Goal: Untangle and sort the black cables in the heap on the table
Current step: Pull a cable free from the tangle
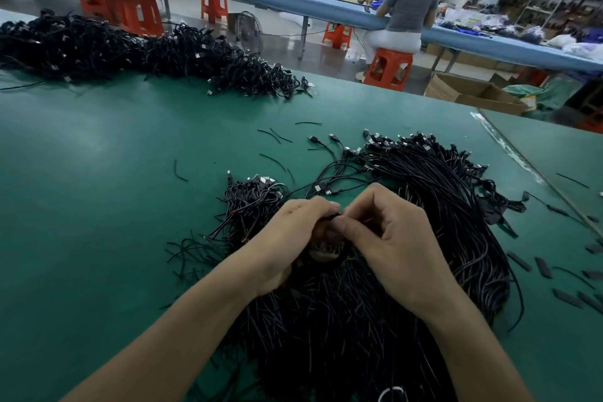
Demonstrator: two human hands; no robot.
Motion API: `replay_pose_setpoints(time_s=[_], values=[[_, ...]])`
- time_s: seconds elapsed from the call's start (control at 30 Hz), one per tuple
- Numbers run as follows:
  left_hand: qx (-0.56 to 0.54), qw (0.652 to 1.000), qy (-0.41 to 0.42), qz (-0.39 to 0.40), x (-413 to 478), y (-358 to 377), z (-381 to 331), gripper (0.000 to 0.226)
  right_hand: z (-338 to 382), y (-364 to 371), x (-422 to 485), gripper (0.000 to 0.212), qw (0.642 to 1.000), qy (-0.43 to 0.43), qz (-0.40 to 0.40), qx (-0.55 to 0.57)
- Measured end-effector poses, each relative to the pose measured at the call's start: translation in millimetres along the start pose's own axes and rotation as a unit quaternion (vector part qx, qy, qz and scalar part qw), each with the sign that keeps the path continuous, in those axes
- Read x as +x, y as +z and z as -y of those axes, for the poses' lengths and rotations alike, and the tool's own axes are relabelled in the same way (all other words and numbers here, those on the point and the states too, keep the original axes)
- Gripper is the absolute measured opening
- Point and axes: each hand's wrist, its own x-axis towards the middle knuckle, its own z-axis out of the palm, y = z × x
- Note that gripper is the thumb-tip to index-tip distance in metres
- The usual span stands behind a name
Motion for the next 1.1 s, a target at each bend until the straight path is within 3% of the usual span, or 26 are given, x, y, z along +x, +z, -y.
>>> replay_pose_setpoints(time_s=[0.07,0.17,0.23,0.33,0.4,0.47,0.6,0.7,0.93,1.1], values=[[-0.105,0.990,-0.063,0.069,-1.4,1.1,-1.4,0.044,0.9,6.0,-0.2,0.017,1.000,-0.018,-0.019,0.003],[-0.091,0.985,-0.094,0.117,0.6,-1.3,0.4,0.063,-1.4,10.0,2.7,0.016,0.999,-0.028,-0.046,0.004],[-0.048,0.989,-0.100,0.093,3.2,-3.4,3.1,0.073,-4.7,11.0,5.8,0.018,0.998,-0.022,-0.050,0.000],[0.011,0.997,-0.070,0.012,7.0,-8.7,9.8,0.066,-10.7,13.1,8.5,0.012,0.998,0.030,-0.049,0.025],[0.041,0.997,-0.039,-0.046,9.1,-16.0,14.8,0.063,-16.4,11.7,9.0,0.027,0.992,0.105,-0.055,0.031],[0.044,0.994,-0.020,-0.100,10.1,-23.7,16.9,0.064,-24.1,10.5,6.3,0.046,0.983,0.181,-0.012,-0.041],[0.005,0.989,0.022,-0.145,11.3,-27.0,15.5,0.058,-35.7,21.9,-6.2,0.036,0.919,0.235,0.184,-0.259],[-0.030,0.987,0.021,-0.157,11.5,-26.1,15.4,0.059,-36.6,33.5,-11.7,0.031,0.892,0.247,0.229,-0.302],[-0.039,0.987,0.048,-0.147,5.8,-24.7,14.4,0.063,-31.4,26.1,-6.0,0.013,0.931,0.212,0.167,-0.246],[-0.012,0.990,0.047,-0.129,3.1,-21.8,10.4,0.071,-21.5,2.3,1.5,0.011,0.983,0.160,0.013,-0.088]])
